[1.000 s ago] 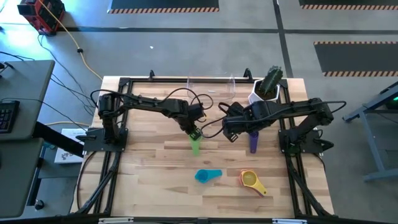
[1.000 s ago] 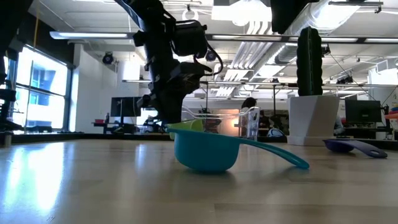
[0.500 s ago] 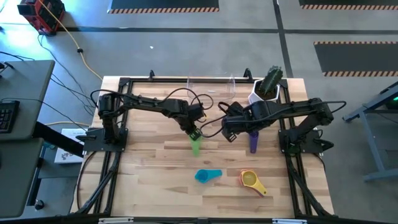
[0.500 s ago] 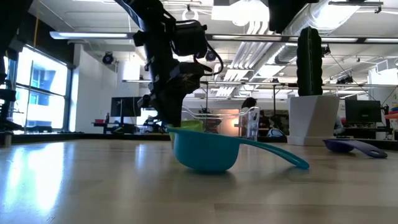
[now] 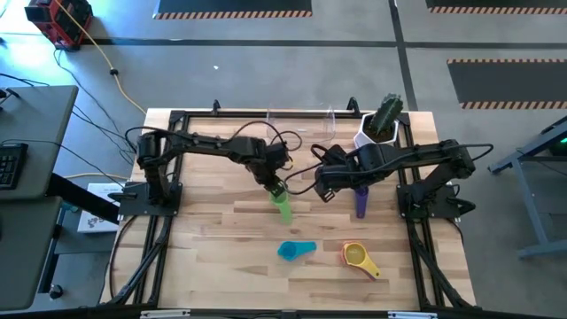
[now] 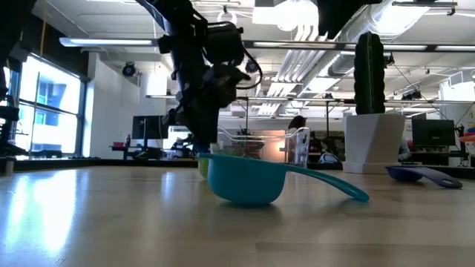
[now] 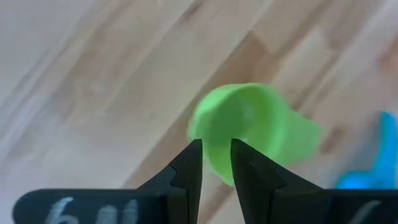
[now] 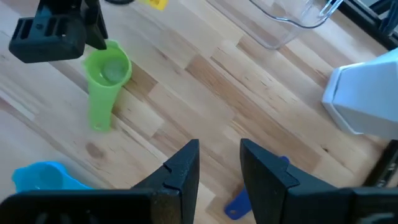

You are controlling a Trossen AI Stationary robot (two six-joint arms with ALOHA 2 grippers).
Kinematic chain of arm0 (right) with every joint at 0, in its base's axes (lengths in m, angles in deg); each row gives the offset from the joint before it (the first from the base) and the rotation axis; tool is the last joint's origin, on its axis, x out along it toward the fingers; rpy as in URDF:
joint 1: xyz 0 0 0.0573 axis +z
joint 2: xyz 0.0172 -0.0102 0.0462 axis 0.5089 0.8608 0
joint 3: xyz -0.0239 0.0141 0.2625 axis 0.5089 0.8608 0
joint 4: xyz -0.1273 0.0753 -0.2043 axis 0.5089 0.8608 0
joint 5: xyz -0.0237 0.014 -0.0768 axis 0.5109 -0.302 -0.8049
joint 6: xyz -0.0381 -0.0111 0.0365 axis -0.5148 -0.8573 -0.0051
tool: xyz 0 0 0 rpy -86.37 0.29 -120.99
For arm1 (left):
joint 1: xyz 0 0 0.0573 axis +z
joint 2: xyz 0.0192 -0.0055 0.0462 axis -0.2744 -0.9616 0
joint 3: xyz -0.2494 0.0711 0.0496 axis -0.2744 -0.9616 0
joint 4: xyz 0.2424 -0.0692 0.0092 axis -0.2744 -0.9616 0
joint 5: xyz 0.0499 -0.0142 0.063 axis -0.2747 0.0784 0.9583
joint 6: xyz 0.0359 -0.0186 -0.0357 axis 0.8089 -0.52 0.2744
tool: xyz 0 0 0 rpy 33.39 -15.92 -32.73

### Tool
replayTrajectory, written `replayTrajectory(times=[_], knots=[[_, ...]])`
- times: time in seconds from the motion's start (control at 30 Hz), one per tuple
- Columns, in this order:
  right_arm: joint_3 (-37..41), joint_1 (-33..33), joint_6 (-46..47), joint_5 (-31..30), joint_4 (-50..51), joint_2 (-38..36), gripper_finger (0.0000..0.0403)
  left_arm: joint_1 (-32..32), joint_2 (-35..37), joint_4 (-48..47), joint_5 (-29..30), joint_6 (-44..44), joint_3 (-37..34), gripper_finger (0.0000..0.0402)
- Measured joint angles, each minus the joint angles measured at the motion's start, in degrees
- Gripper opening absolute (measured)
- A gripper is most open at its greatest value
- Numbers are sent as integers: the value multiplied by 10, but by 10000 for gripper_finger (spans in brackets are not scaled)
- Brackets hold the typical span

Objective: Nest measuring cups in basket
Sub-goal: Stack the green measuring cup on top of the yellow measuring cup

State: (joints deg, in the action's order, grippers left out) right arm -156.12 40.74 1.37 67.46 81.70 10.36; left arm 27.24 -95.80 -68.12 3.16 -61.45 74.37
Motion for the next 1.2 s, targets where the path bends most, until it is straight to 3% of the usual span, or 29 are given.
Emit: replayTrajectory(times=[0.1, 0.5, 0.77, 1.0, 1.2], knots=[[0, 0, 10, 2, -17, 0, 108, 8, 14, -5, -29, 0, 0, 76], [0, -12, -6, -22, -136, 0, 111, 35, 112, -135, -10, 95, 0, 76], [0, -45, -76, -18, -217, 5, 153, 58, 188, -225, -6, 160, 0, 76], [0, -66, -166, -10, -286, 45, 165, 79, 278, -251, 70, 178, 0, 76], [1, -76, -181, 27, -297, 94, 165, 82, 349, -271, 125, 170, 0, 76]])
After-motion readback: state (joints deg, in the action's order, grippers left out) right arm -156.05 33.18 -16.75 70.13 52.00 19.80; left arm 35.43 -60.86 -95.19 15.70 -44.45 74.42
